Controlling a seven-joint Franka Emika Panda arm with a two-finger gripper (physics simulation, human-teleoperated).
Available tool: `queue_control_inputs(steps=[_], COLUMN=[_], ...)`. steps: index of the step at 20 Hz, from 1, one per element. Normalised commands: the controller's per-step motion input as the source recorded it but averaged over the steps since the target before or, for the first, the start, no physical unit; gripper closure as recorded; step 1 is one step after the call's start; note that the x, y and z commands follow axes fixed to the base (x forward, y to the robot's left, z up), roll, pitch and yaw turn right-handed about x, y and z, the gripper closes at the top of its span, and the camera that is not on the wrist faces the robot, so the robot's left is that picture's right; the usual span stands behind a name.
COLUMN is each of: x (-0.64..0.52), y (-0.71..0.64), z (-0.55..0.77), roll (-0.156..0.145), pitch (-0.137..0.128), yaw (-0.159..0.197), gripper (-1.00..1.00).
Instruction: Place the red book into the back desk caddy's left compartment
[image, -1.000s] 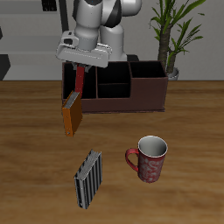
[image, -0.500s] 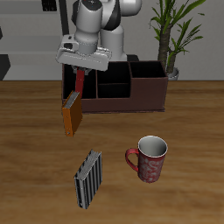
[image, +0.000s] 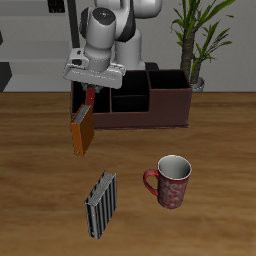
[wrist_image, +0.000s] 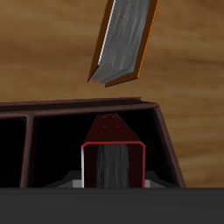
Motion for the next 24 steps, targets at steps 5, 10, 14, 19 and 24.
queue_control_inputs(steps=[5,10,14,19,24], x=[0.02,0.02,0.00,0.01,0.01], y=[-0.03,-0.01,-0.01,-0.03,-0.01], z=[-0.11,-0.04,0.02,0.04,0.07], roll=[-0.003,-0.012,-0.003,-0.001,-0.002], pitch=[0.027,0.020,0.010,-0.002,-0.009], yaw=[0.001,0.003,-0.017,-0.007,-0.004], gripper=[1.00,-1.00,-1.00,-1.00,-1.00])
